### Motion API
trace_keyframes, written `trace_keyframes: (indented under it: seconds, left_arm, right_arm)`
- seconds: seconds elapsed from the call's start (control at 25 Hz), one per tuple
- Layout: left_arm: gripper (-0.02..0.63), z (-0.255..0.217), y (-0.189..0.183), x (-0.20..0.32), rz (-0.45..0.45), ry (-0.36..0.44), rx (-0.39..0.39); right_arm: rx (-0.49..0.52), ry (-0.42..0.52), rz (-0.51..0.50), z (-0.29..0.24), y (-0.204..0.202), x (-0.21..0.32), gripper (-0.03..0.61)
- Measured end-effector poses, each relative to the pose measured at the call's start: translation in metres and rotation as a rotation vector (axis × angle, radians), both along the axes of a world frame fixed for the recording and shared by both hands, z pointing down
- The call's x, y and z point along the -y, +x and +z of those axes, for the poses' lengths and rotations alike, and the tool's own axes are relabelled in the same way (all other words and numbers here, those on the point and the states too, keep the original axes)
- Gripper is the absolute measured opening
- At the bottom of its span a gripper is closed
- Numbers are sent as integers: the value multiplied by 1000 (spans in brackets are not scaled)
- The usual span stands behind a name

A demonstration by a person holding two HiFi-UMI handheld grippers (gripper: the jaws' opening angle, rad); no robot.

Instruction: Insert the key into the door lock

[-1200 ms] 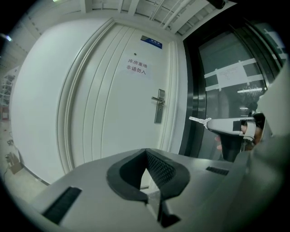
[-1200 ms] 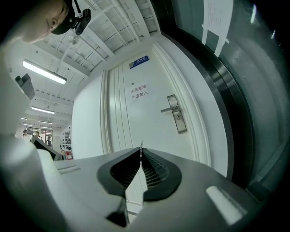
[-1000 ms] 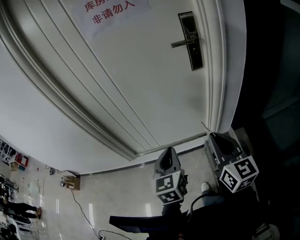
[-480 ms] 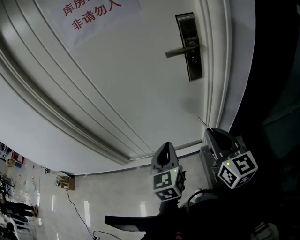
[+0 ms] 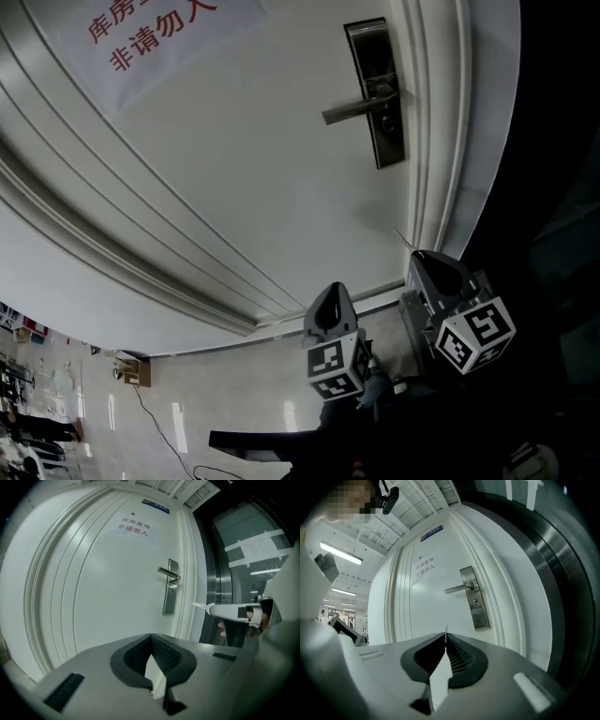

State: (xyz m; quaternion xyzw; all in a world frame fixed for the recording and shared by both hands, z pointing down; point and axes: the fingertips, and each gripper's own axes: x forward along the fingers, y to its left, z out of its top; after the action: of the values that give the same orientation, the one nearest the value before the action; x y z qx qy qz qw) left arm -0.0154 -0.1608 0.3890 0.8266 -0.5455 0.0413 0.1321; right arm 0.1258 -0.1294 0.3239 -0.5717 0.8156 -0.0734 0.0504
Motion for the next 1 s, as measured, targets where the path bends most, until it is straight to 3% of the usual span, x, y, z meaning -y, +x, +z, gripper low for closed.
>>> trace_keyframes:
  seconds: [0.32, 0.48, 0.68, 1.0]
  left_arm:
    - [2, -14, 9, 70, 71, 32, -14]
    - [2, -21, 16, 109, 119, 58, -21]
    - [2, -23, 27, 141, 184, 68, -38]
    - [2, -16, 44, 166, 275, 49, -69]
  right_arm:
    - [-38, 36, 84, -12, 11, 63, 12]
    - [-122, 81, 151, -25, 22, 98, 12]
    - [-333, 122, 254, -38, 43, 132, 12]
    - [-767, 151, 372, -56, 59, 166, 12]
